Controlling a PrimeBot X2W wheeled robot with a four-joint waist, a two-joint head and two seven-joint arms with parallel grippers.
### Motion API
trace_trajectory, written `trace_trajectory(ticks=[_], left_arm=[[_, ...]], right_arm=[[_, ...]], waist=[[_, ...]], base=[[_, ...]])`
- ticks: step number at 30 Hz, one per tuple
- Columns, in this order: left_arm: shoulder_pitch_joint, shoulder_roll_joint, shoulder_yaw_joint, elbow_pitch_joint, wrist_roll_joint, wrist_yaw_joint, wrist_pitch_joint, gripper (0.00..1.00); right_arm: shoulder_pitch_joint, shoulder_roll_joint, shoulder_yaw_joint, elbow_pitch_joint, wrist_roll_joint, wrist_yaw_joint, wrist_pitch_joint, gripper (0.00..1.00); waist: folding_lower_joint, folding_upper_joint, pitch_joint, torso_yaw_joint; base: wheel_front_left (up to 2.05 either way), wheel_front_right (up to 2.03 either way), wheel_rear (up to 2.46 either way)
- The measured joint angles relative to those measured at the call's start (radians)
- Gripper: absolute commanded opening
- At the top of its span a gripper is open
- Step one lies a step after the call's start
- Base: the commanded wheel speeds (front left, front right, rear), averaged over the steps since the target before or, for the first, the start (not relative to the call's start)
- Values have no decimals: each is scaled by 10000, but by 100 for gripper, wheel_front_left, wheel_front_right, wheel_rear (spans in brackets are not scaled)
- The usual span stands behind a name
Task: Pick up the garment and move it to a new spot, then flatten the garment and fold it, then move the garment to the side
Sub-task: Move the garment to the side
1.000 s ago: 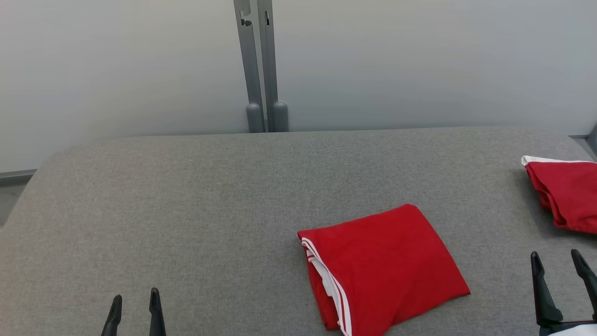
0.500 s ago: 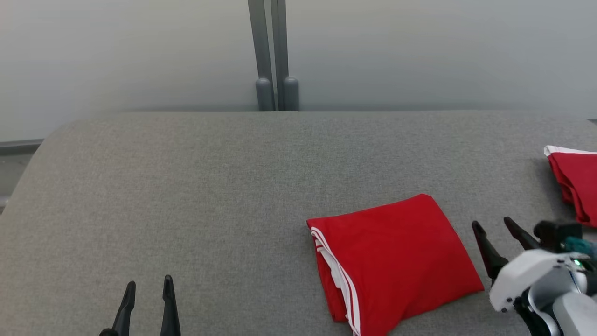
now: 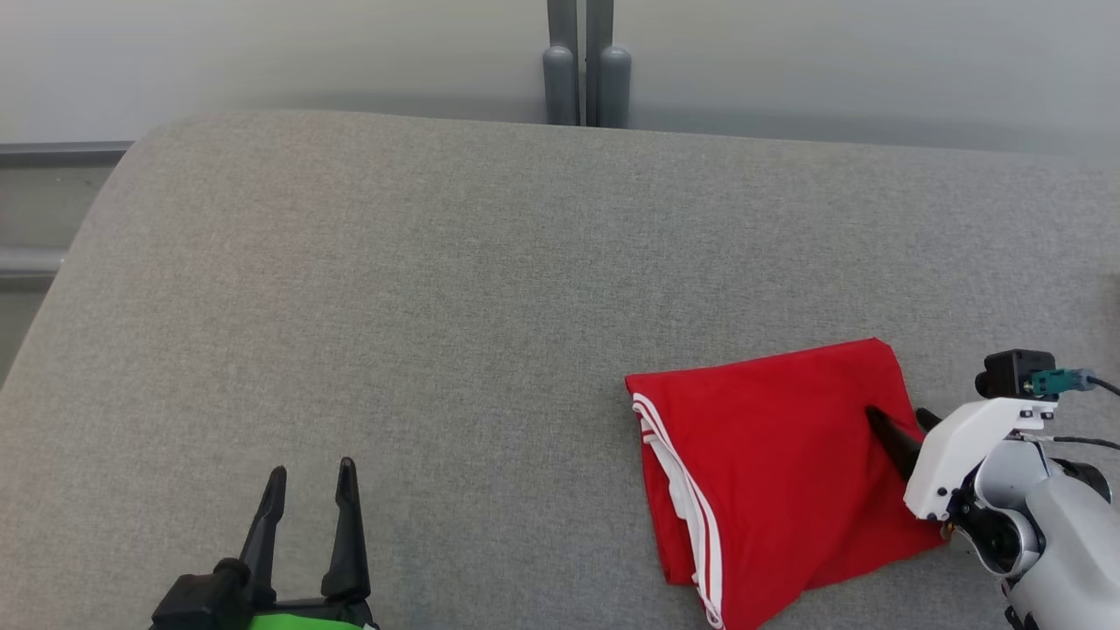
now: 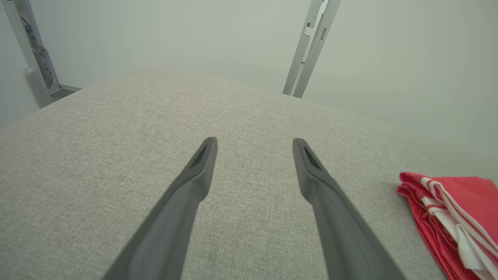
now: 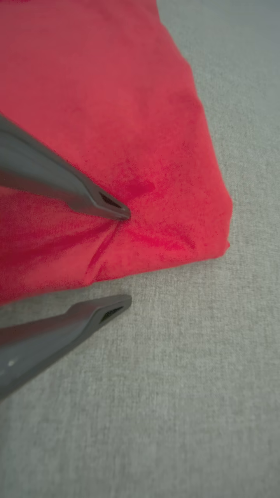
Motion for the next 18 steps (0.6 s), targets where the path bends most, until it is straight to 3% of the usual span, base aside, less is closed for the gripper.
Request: trace_trajectory(ticks=[1, 5, 9, 14, 18], left_arm=[[1, 0, 35, 0, 0, 15, 0, 100], [37, 4, 219, -79, -94, 121, 0, 100], [60, 2, 203, -107, -100, 88, -2, 100], [-168, 0, 0, -8, -38, -38, -2, 100], [-476, 0, -100, 77, 36, -94, 0, 100]], right_arm=[[-65, -42, 44, -38, 309, 0, 77, 0], [-390, -391, -6, -405, 1313, 10, 144, 0], [-1111, -1649, -479, -1070, 1720, 12, 263, 0], [-1781, -2974, -1373, -1699, 1760, 4, 715, 0], [-2307, -3302, -1954, -1730, 1461, 4, 1045, 0]], waist=[[0, 0, 48, 46], [0, 0, 175, -21], [1, 0, 253, -415], [0, 0, 302, -1140], [0, 0, 408, -1635]], base=[[0, 0, 0], [0, 0, 0], [0, 0, 0], [0, 0, 0], [0, 0, 0]])
